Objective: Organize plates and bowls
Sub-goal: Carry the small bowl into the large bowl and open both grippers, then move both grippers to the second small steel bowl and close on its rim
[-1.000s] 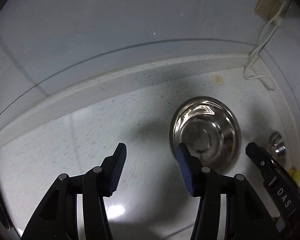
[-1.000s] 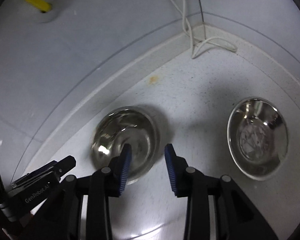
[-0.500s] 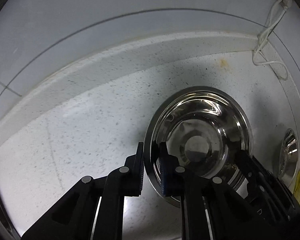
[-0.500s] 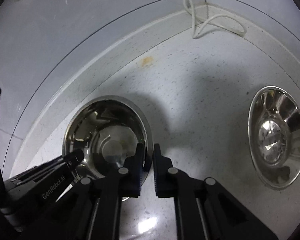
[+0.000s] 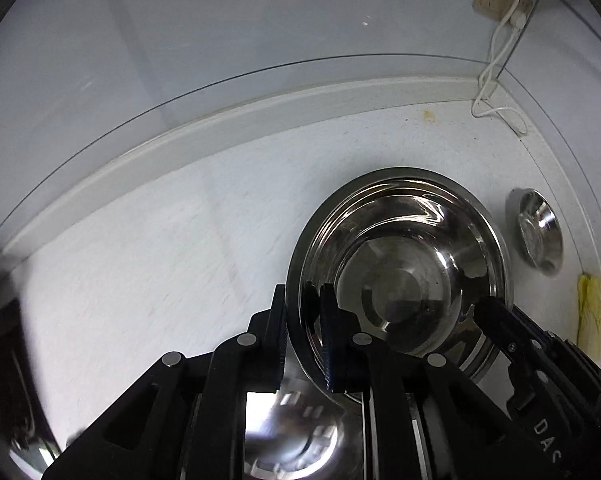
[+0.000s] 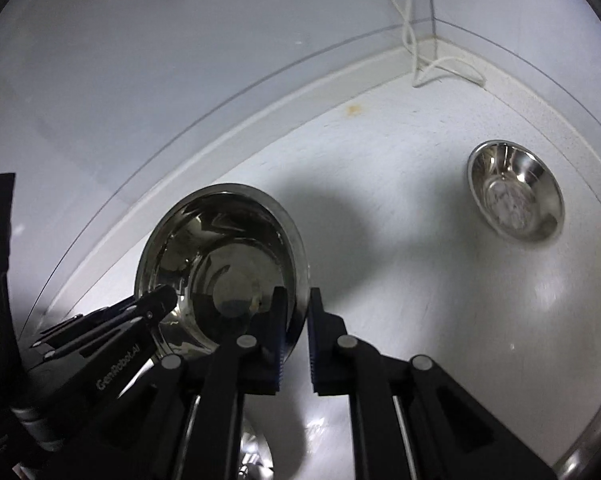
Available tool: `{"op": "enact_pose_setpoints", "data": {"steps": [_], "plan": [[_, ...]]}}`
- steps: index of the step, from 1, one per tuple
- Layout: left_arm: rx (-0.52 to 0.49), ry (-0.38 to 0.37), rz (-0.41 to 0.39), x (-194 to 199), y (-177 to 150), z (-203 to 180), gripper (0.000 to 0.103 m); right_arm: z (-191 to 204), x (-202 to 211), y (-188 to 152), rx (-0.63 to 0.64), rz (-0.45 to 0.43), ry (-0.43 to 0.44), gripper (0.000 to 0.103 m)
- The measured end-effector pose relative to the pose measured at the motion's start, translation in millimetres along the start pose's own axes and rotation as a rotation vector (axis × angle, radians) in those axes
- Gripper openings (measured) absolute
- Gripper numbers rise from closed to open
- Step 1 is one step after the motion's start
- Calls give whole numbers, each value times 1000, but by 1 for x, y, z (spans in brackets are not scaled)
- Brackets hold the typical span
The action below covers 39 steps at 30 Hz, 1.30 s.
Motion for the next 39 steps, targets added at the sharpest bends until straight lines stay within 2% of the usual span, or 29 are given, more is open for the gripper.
{"op": "enact_pose_setpoints", "data": {"steps": [7,11,16,23,26,29,33,36,39], "plan": [[61,42,27,36,-69,51,13,38,22,-62,69,68,68,9],[95,78,79,29,-101,76,13,50,8,-93,102,136,77,10],[113,108,112,13,-123,85,13,52,-12,-115,123,184,67,10],[103,117,145,-17,-125,68,13,50,-31,-125,124,223,55,10],[69,139,126,-18,-125,61,13,47,-37,-130,122,236,54,11],[60,147,128,-28,-112,48,14,50,-38,-130,144,247,53,14],[20,166,115,-19,-108,43,14,45,-29,-122,119,248,71,23],[-11,180,85,-2,-101,41,19,40,-13,-112,118,224,81,24],[5,138,64,15,-89,34,19,21,12,-96,65,176,133,25]]}}
Point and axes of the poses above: each gripper's, at about its wrist camera, not at the fingertips, and x roughly against the way its jaws point, z to its left, y to its top, the point moved 1 cm from there along -x, roughly the way its jaws point, and after that the axes turned 5 degrees about -z, right-handed, at the moved point
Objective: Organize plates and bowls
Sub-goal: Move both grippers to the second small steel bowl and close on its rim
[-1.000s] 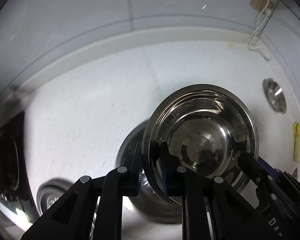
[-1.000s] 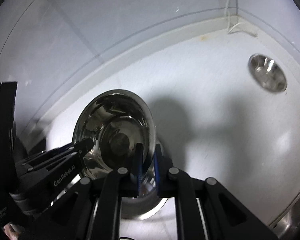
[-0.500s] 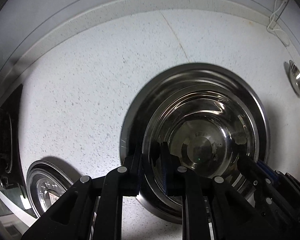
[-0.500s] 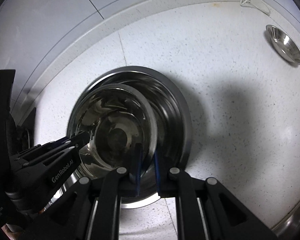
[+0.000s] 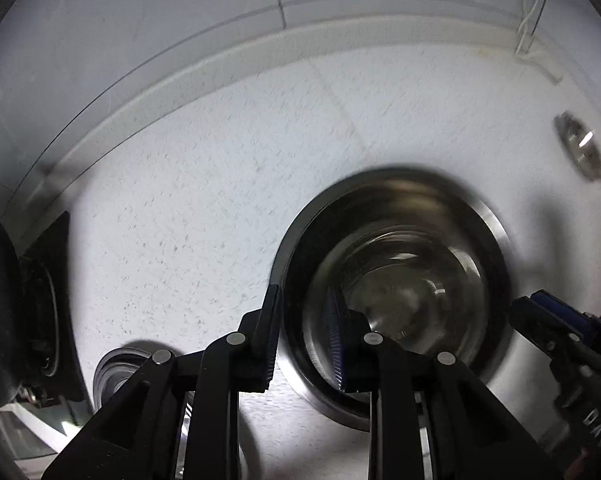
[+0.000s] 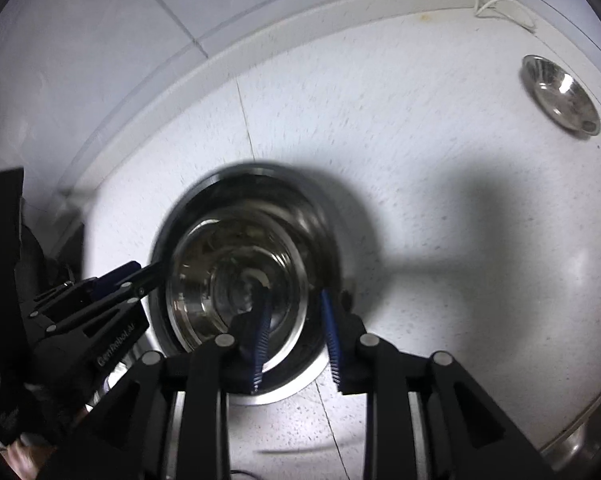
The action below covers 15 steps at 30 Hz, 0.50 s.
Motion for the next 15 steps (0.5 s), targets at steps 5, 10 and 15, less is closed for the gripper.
{"op": "enact_pose_setpoints", "data": {"steps": [5,10,15], "plan": [[-31,-130,-37,21,48,-56,31,-76,62,37,-112,-215,-99,25],[-114,-321,-52,16,104,-169,46,-186,87,73,-290,-300,-263,25],[-182,-362,-35,-14,158,-262,53,-259,85,98,-393,-342,-308,25]]}}
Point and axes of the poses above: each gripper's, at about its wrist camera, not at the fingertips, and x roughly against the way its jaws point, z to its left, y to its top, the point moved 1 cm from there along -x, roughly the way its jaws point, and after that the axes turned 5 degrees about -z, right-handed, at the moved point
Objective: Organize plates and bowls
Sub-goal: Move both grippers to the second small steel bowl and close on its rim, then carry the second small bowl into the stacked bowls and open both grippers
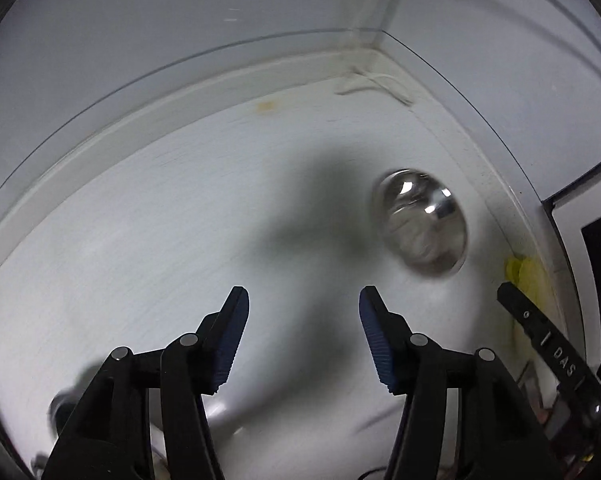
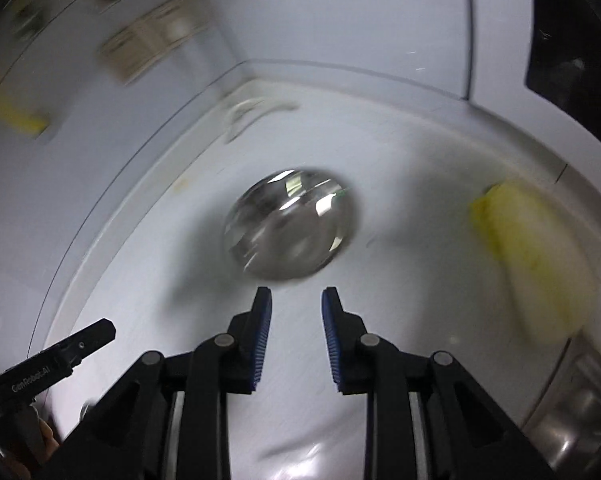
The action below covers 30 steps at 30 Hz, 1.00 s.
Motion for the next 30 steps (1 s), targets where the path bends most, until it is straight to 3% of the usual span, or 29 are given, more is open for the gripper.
{"op": "enact_pose_setpoints", "data": {"steps": [7,14,15,16,17,18,19,21,24,30], "plan": [[-79,50,54,-90,49,-59,55,-36,-58,31,-84,19,0,25],[-58,51,51,-128,39,-60,55,-42,-99,40,-100,48,-23,25],[-53,53,57,-132,38,-59,52,-40,-102,39,-88,41,-26,25],[-49,57,59,-136,41,-58,34,-39,-102,38,-79,37,-29,24],[-41,53,66,-138,38,-56,25,-36,-102,36,-69,35,-27,23],[-26,16,69,-138,36,-54,17,-32,-103,35,-60,38,-16,14],[-35,31,68,-136,34,-55,16,-25,-102,32,-48,47,-17,8],[-63,64,63,-129,29,-55,16,-15,-100,26,-11,55,-48,8],[-41,51,69,-111,20,-40,15,-6,-82,14,-9,68,-30,8],[-47,61,8,-21,-26,2,15,41,-6,-30,57,55,33,8]]}}
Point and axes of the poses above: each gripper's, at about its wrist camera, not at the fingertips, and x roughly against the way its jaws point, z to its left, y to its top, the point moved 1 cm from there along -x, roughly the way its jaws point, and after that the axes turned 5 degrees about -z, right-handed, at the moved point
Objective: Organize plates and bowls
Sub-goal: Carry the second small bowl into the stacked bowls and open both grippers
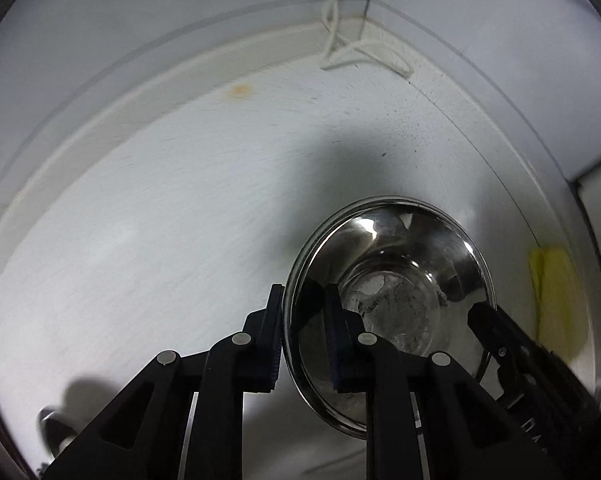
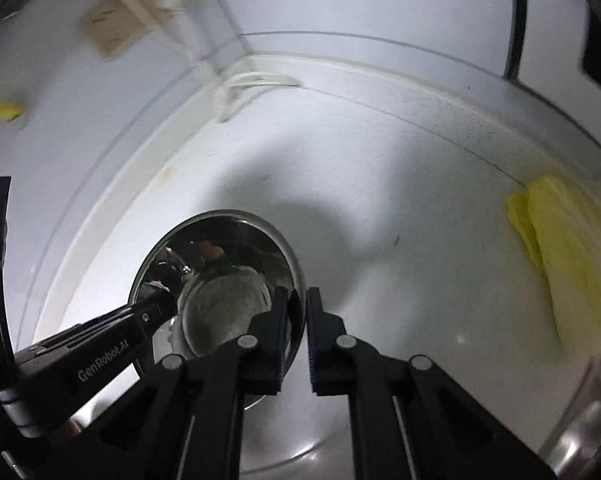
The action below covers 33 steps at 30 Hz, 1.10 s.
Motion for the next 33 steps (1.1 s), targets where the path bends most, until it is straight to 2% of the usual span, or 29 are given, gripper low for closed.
{"op": "enact_pose_setpoints", "data": {"steps": [3,8,13,16,23,29,33], "plan": [[33,10,-17,39,-30,34,15,38,39,-33,47,12,69,8],[183,57,-43,108,-102,120,16,109,77,-92,174,39,169,8],[293,140,-27,125,-158,191,18,173,75,-151,326,118,240,8],[332,164,-11,119,-177,215,18,195,61,-174,386,149,251,8],[328,186,-17,94,-206,235,18,205,36,-198,442,165,211,8],[303,195,-2,79,-215,231,18,205,22,-215,481,184,178,12],[282,191,-9,69,-211,228,19,198,20,-219,447,207,178,13]]}}
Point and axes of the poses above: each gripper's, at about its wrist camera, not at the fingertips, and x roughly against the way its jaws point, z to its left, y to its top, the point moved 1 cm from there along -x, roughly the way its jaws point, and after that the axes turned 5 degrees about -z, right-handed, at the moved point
